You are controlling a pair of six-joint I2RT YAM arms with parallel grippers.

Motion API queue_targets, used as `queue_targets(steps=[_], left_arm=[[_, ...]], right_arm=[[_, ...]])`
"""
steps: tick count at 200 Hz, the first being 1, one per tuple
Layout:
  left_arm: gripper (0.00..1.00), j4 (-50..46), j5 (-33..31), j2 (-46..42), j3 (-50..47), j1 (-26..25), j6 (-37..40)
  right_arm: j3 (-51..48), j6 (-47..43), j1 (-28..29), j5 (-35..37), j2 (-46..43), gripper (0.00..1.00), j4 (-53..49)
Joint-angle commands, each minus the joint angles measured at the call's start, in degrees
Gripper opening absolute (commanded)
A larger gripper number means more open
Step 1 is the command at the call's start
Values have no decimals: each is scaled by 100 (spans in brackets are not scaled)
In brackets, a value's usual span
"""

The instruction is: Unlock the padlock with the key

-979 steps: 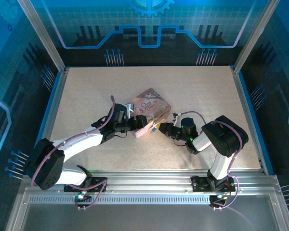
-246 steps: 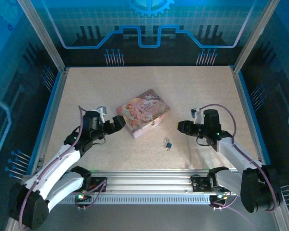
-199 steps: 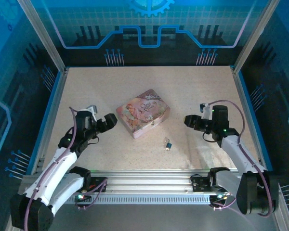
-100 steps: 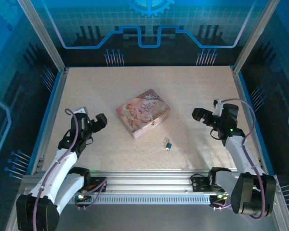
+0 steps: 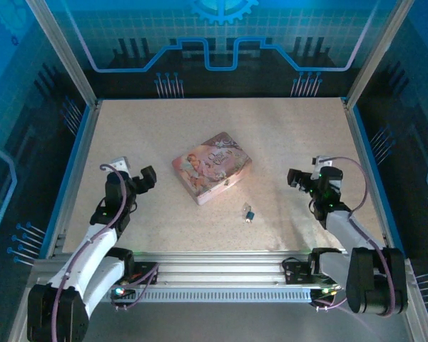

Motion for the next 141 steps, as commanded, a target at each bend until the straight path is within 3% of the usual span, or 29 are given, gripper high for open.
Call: queue_targets(steps=[1, 88, 141], left_arm=[[99, 804, -389, 102, -231, 51, 617], [99, 3085, -212, 1646, -560, 113, 1422], [99, 4605, 162, 2818, -537, 130, 1795]], right_arm=[[-58, -459, 156, 263, 441, 100, 1373], [167, -1087, 388, -170, 2327, 100, 3288], [536, -1197, 522, 8, 2363, 100, 2607]])
